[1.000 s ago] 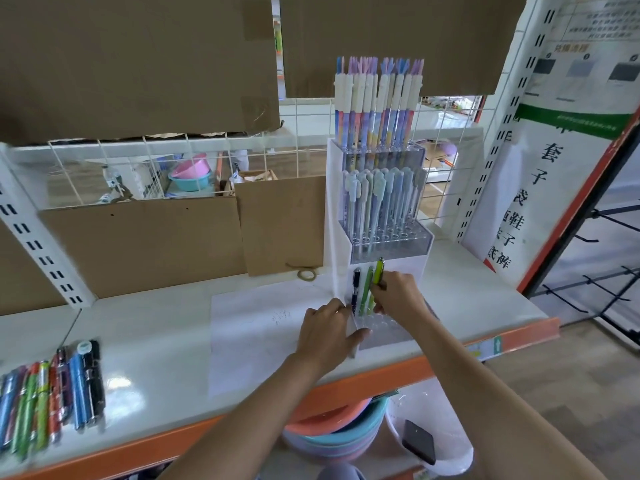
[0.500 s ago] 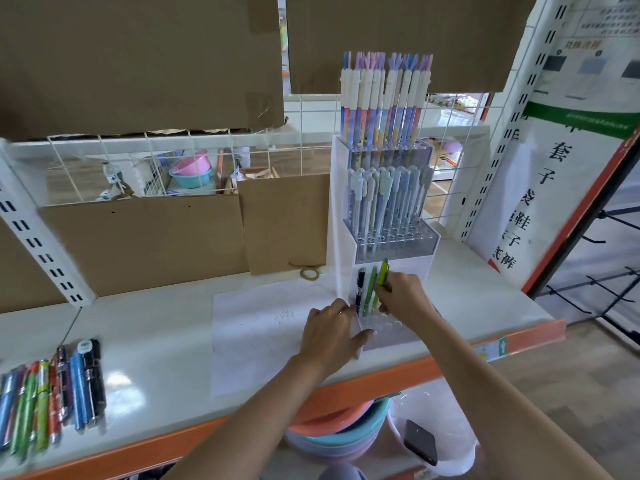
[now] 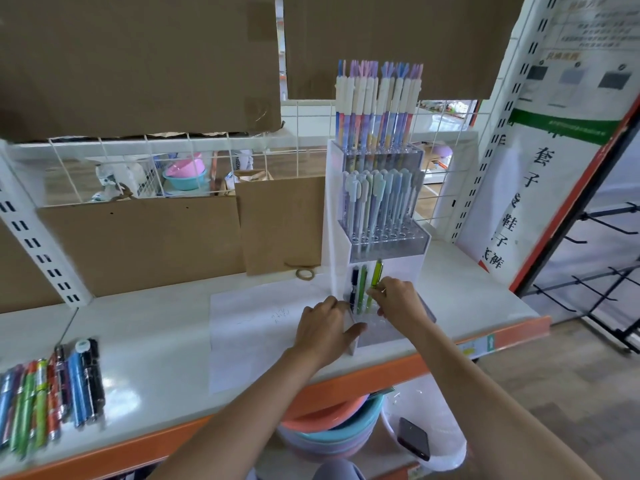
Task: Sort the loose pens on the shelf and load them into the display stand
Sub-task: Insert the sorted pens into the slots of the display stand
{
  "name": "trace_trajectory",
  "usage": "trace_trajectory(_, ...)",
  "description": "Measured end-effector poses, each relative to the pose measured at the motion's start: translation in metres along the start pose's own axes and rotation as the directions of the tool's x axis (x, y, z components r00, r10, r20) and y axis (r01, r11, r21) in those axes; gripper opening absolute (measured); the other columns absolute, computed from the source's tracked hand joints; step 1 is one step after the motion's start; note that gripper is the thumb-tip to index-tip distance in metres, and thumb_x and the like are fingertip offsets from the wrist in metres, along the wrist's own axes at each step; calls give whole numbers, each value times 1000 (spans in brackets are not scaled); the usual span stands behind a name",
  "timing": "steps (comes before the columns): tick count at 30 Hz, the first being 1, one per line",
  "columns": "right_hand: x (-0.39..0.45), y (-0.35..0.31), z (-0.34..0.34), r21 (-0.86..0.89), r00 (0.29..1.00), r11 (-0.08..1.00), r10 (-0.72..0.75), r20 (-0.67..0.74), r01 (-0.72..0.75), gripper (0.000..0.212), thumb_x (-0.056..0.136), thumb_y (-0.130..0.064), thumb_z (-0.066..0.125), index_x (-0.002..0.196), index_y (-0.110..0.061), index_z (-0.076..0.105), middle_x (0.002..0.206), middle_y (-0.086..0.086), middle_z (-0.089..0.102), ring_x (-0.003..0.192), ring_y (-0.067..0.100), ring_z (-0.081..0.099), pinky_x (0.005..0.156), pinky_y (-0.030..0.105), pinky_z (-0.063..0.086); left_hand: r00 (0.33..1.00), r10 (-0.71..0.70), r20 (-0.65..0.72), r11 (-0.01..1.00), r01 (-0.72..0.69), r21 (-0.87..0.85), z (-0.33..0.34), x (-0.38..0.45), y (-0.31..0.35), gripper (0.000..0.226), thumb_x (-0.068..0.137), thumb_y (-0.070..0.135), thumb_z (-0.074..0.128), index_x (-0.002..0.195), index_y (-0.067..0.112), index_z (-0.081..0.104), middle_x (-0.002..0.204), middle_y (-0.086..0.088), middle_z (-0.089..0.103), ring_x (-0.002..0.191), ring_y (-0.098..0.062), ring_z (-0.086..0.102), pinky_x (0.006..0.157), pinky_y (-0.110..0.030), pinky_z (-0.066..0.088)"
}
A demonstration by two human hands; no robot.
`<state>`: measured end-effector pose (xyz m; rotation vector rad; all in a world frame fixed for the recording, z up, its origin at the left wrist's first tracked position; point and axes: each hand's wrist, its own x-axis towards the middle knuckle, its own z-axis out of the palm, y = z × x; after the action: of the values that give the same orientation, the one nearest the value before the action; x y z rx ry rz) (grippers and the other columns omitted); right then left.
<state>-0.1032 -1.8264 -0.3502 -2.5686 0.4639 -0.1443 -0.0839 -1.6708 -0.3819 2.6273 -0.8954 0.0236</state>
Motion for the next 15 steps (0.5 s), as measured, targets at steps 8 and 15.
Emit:
trace_trajectory(8,-54,-31,20,-206,970,953,-237,-57,221,22,97,-18,41,109,-6,55,110,10,56,91,34,60,66,37,45,995,-80,-58,996,82,34,-15,-41,-60,41,96,39,44,129,15,50,127,-1,49,119,-19,46,96,-30,35)
trace_trajectory(15,-80,-100,91,-189,845,825,-503,183,532,26,100,-20,35,119,-9,49,120,6,47,93,29,59,62,31,33,936,-328,-125,936,340,89,-49,-117,-148,39,94,37,47,127,17,53,123,-1,51,118,-19,46,97,-31,37)
